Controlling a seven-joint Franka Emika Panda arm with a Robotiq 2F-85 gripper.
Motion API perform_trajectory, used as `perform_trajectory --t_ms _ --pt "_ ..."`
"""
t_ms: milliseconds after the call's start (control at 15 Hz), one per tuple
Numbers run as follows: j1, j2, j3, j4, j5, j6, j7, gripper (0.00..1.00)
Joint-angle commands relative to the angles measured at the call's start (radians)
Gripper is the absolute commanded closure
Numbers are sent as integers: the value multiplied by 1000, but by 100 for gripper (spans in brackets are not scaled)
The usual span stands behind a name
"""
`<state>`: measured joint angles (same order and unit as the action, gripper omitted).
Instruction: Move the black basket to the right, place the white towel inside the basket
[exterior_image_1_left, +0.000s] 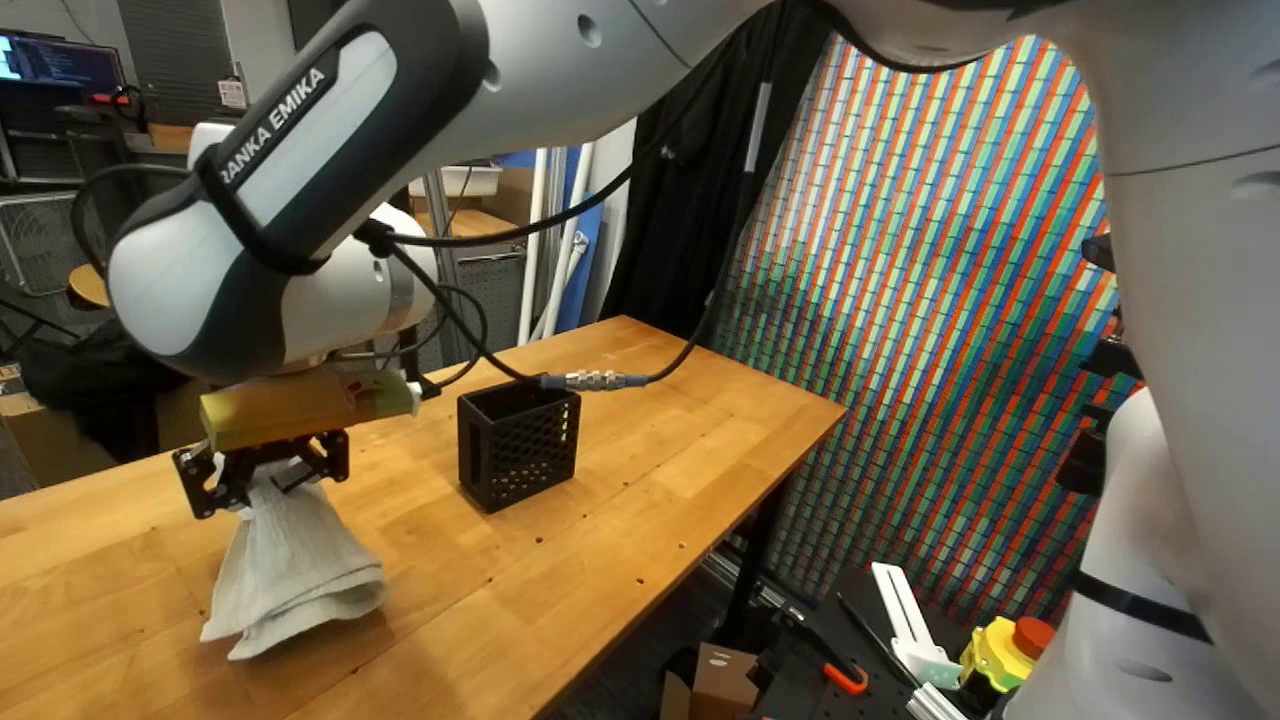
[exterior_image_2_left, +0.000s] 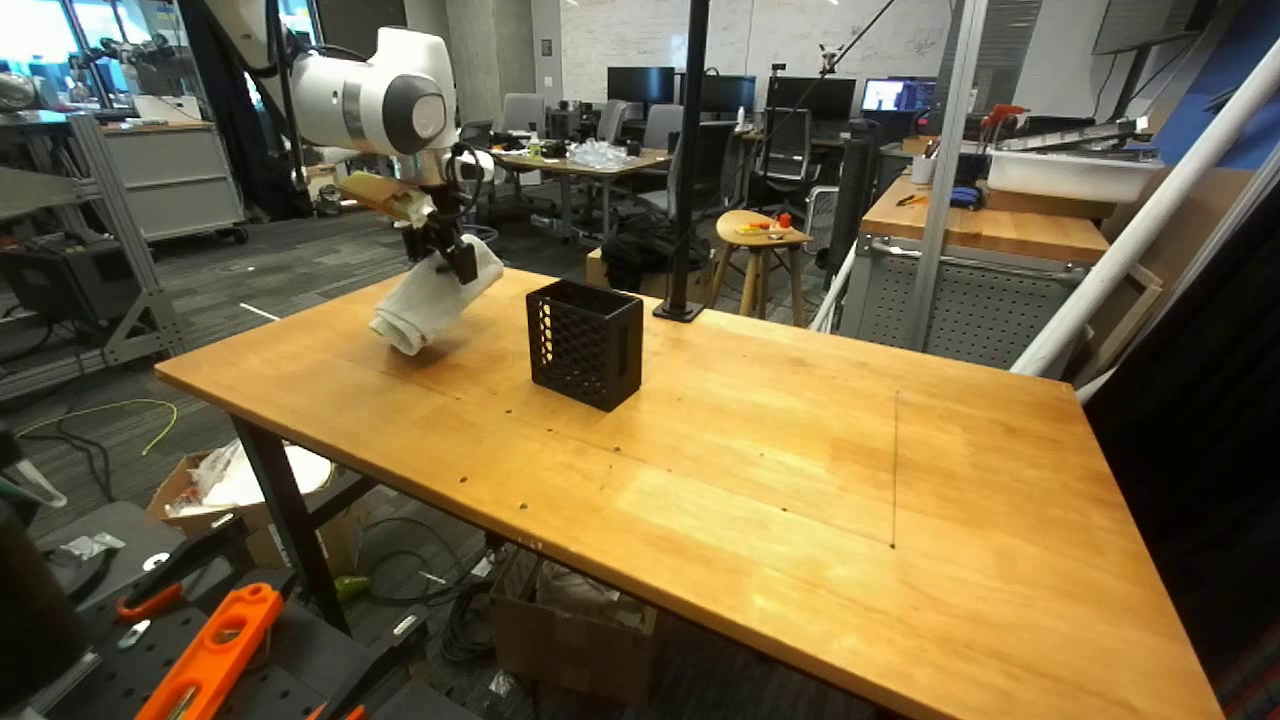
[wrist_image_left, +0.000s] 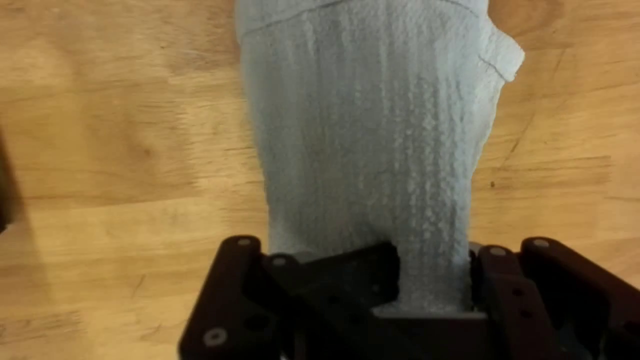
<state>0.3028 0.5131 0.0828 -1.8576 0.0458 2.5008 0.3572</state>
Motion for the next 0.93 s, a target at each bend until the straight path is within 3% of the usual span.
perform_trajectory --t_ms 0,867 --pt "-37 -140 -32 -110 -20 2 -9 100" --pt "-235 -406 -136 -259 -94 -50 -34 100"
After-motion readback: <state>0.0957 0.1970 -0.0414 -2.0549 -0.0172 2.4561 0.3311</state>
